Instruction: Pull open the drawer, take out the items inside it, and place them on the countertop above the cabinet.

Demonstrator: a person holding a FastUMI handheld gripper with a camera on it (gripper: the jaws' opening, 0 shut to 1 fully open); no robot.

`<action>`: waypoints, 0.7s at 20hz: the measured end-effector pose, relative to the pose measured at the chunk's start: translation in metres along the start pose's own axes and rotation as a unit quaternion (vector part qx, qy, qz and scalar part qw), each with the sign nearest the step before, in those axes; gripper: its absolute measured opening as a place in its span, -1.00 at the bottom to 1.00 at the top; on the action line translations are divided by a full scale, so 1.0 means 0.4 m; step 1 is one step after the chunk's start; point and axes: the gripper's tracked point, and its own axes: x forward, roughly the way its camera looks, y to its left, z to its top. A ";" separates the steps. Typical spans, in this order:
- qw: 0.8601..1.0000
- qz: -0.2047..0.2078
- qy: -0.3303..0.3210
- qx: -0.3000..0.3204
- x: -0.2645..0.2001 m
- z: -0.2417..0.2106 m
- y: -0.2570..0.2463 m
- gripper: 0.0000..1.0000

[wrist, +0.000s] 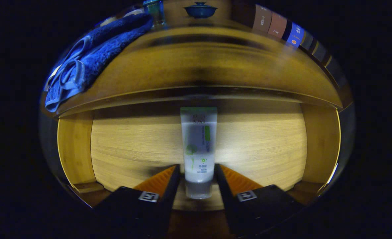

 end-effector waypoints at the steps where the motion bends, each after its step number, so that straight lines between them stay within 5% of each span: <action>1: 1.000 0.000 -0.003 -0.004 -0.020 0.008 0.001 0.39; 4: 1.000 0.005 -0.006 -0.016 -0.009 0.008 0.003 -0.09; 14: 0.997 0.040 -0.063 -0.008 -0.128 -0.022 0.013 -0.09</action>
